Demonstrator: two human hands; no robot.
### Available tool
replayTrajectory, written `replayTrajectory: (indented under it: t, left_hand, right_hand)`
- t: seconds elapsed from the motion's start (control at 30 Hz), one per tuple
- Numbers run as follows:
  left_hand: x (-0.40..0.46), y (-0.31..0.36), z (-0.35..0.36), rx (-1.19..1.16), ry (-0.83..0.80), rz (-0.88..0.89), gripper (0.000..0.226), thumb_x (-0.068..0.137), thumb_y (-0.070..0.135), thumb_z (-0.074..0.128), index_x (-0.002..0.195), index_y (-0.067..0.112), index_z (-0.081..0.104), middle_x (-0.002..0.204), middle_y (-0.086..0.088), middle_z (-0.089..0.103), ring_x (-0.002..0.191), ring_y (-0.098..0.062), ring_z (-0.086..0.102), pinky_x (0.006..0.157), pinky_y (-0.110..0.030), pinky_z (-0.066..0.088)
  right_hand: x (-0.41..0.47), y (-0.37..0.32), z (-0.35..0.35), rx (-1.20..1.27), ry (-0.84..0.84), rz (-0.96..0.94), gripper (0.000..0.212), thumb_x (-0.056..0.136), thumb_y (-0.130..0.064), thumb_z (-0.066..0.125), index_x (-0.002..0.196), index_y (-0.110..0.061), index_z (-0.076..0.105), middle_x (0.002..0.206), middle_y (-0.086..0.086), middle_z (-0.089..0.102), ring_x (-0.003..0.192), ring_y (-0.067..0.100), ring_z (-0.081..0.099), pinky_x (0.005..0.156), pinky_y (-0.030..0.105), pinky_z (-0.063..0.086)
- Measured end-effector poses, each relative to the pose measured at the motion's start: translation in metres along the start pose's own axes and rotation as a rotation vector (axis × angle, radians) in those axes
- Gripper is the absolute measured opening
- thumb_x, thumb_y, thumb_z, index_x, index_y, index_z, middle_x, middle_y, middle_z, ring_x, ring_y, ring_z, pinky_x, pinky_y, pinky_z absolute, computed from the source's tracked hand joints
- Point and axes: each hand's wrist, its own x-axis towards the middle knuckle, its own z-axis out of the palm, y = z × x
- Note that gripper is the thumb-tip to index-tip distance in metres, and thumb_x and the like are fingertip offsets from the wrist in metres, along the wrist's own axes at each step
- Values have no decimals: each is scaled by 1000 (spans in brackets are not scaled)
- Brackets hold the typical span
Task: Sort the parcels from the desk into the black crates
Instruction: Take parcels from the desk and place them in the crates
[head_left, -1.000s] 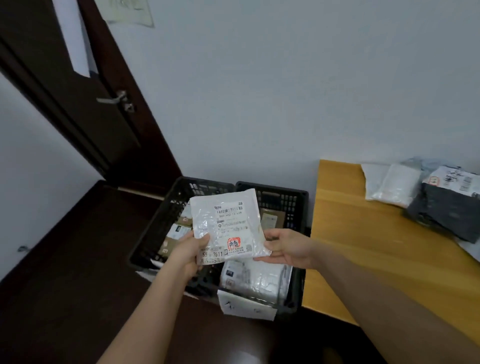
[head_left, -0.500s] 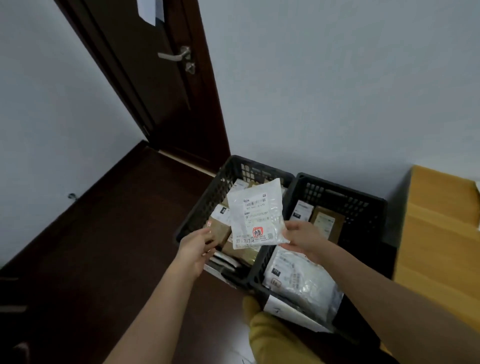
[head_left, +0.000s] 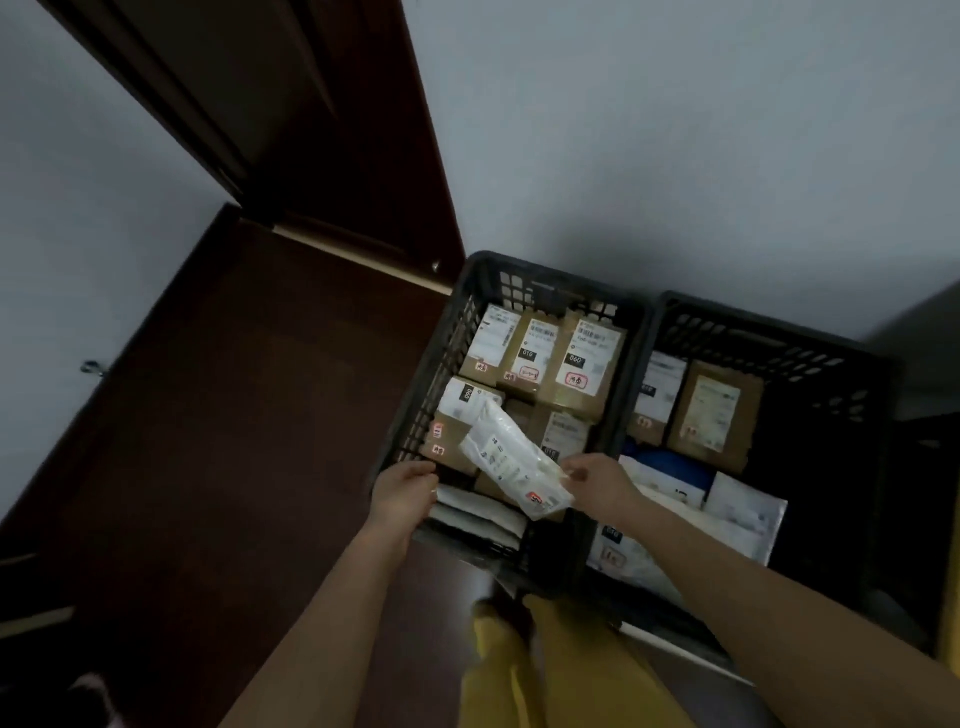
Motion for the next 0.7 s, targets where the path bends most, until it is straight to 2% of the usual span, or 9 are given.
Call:
replayTrajectory:
  t: [0.07, 0.17, 0.27, 0.33, 0.4, 0.5, 0.6, 0.63, 0.7]
  left_hand:
    - [25, -10, 0, 137, -10, 6, 27, 93, 7, 53, 117, 13, 64, 98, -10, 67, 89, -22, 62, 76, -32, 48]
    - [60, -21, -1, 332, -38, 43, 41, 92, 8, 49, 132, 12, 56, 124, -12, 62, 107, -27, 60, 79, -29, 45]
    - [87, -32, -2, 452, -118, 195, 58, 95, 7, 50, 149, 23, 37, 144, -5, 47, 128, -26, 48, 99, -37, 46]
    - [101, -41, -3, 563, -245, 343, 66, 95, 7, 54, 152, 28, 30, 148, 2, 37, 136, -17, 38, 110, -31, 36]
    - [115, -51, -2, 726, -383, 439, 61, 96, 7, 55, 150, 27, 34, 153, 3, 31, 141, -15, 31, 110, -23, 28]
    - [139, -66, 0, 899, -440, 423, 48, 99, 11, 52, 144, 24, 46, 156, -2, 26, 140, -21, 33, 111, -29, 32]
    - [165, -78, 0, 1032, -408, 437, 36, 100, 10, 46, 134, 17, 56, 141, -8, 42, 119, -26, 50, 100, -41, 46]
    - [172, -81, 1, 1081, -378, 461, 32, 99, 7, 45, 127, 14, 60, 133, -8, 46, 112, -26, 52, 94, -42, 49]
    - [183, -84, 3, 1206, -323, 546, 29, 97, 3, 45, 120, 13, 60, 128, -6, 50, 109, -25, 51, 91, -40, 48]
  right_hand:
    - [14, 6, 13, -36, -16, 16, 33, 99, -7, 53, 130, -8, 63, 137, 7, 58, 123, 22, 55, 94, 22, 44]
    - [32, 16, 34, -81, -42, 47, 38, 101, 0, 47, 137, -3, 56, 147, 12, 49, 135, 27, 45, 108, 24, 34]
    - [44, 21, 56, -117, -53, 84, 43, 99, 8, 44, 138, -7, 55, 147, 12, 49, 132, 27, 48, 107, 24, 38]
    - [51, 22, 75, -144, -65, 96, 45, 97, 9, 44, 138, -7, 55, 146, 11, 51, 130, 27, 50, 107, 27, 41]
    - [58, 21, 94, -140, -70, 123, 44, 97, 8, 44, 136, -8, 57, 140, 12, 56, 123, 28, 54, 105, 32, 44]
    - [74, 28, 124, -128, -88, 155, 46, 96, 7, 44, 136, -12, 58, 140, 12, 55, 124, 29, 54, 106, 29, 42]
    - [91, 37, 149, -84, -102, 148, 42, 97, 5, 46, 135, -10, 59, 146, 12, 50, 131, 28, 48, 108, 24, 35]
    - [96, 38, 156, -83, -101, 139, 43, 97, 7, 46, 134, -9, 59, 146, 11, 49, 131, 27, 48, 108, 22, 34]
    - [105, 37, 167, -60, -81, 132, 44, 97, 9, 43, 133, -9, 60, 143, 9, 51, 129, 27, 49, 100, 17, 33]
